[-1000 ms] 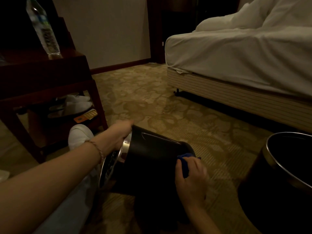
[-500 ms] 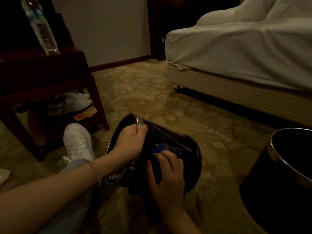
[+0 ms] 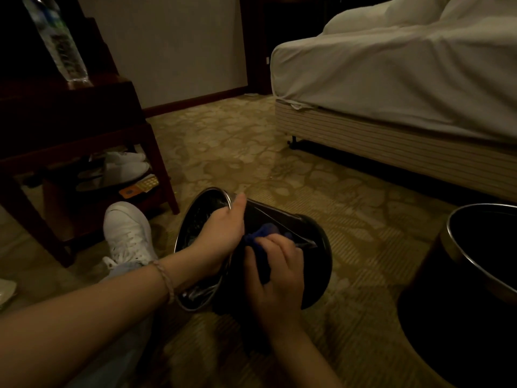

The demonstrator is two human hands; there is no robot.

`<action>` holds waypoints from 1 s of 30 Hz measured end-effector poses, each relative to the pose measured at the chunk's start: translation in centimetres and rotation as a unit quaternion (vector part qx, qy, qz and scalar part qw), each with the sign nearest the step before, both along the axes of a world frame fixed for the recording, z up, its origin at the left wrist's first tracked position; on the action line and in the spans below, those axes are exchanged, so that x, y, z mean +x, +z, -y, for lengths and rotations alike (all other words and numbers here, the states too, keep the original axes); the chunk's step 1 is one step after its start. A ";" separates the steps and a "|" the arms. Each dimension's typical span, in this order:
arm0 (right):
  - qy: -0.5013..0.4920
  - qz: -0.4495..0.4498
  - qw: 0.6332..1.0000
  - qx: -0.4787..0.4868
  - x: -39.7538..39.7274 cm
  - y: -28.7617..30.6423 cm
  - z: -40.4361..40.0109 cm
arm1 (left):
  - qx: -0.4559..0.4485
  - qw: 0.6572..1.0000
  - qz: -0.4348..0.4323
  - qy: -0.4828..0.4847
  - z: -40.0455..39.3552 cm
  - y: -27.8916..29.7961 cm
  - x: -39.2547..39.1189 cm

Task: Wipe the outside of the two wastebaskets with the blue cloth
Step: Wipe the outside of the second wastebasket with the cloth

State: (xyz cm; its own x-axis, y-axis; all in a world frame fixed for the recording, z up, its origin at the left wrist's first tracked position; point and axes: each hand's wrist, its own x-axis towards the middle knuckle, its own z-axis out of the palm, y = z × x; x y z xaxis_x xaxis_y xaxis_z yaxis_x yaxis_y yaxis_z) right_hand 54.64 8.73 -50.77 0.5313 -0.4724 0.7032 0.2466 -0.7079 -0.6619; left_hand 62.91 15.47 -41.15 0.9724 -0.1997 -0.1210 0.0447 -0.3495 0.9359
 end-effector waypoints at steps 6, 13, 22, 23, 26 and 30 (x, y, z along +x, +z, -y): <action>-0.040 -0.088 0.994 0.049 2.1 -3.0 3.8 | 0.011 0.998 -0.048 -0.028 -2.3 0.8 2.5; -0.073 -0.133 0.987 0.044 1.9 -4.8 4.5 | 0.023 0.999 -0.029 0.030 -4.2 0.3 4.2; 0.041 -0.075 0.991 -0.103 2.9 0.5 -4.2 | 0.024 1.000 0.009 -0.007 -5.2 -0.2 3.1; 0.031 -0.080 0.991 -0.107 3.1 0.5 -3.6 | 0.023 1.000 0.007 -0.020 -5.4 -0.2 3.2; -0.024 -0.112 0.991 -0.073 3.6 -0.3 -0.7 | 0.000 0.998 -0.025 -0.057 -6.0 0.0 3.4; -0.114 -0.130 0.985 0.025 3.1 -3.8 4.4 | -0.013 0.996 -0.034 -0.078 -6.6 0.2 3.5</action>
State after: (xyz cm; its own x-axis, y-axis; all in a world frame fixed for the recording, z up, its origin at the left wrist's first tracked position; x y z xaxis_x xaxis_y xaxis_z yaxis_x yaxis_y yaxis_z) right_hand 57.70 4.29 -54.60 0.5670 -0.6303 0.5303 -0.0970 -0.6904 -0.7169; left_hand 66.40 22.07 -41.00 0.9186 -0.3524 -0.1786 0.0550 -0.3335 0.9411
